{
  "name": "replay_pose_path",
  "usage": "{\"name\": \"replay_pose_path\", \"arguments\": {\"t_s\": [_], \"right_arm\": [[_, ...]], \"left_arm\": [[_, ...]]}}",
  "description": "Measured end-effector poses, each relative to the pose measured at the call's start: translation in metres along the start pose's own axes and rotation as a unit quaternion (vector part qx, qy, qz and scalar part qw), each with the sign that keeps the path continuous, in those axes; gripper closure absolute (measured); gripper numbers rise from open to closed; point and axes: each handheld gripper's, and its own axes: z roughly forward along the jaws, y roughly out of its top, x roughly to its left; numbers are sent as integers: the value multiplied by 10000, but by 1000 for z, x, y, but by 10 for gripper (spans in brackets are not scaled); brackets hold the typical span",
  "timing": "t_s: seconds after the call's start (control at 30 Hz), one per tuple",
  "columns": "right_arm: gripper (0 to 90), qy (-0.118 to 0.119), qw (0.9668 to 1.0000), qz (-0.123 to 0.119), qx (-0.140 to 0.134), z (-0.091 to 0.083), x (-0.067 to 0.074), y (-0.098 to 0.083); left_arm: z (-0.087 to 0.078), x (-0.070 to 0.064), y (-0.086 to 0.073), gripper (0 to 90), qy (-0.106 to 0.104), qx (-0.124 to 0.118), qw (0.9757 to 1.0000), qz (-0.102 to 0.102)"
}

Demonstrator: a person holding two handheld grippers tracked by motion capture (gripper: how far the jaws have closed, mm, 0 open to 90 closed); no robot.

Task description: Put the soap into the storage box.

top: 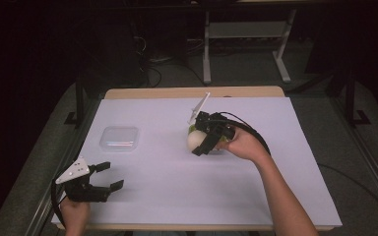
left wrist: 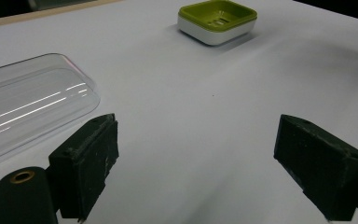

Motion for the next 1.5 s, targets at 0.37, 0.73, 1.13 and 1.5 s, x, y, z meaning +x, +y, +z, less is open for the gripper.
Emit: {"name": "replay_pose_path", "arguments": {"t_s": [0.37, 0.73, 1.13, 1.5], "right_arm": [[223, -5, 9999, 156, 62, 8, -12, -3], [223, -21, 9994, 328, 51, 12, -25, -7], [223, -92, 9987, 497, 28, 15, -38, -12], [223, -148, 9975, 686, 73, 21, -53, -19]], "left_arm": [[0, 0, 0, 131, 9, -5, 10000, 9], [0, 0, 0, 131, 9, -3, 10000, 11], [0, 0, 0, 131, 11, -1, 10000, 12], [0, 0, 0, 131, 11, -1, 10000, 13]]}}
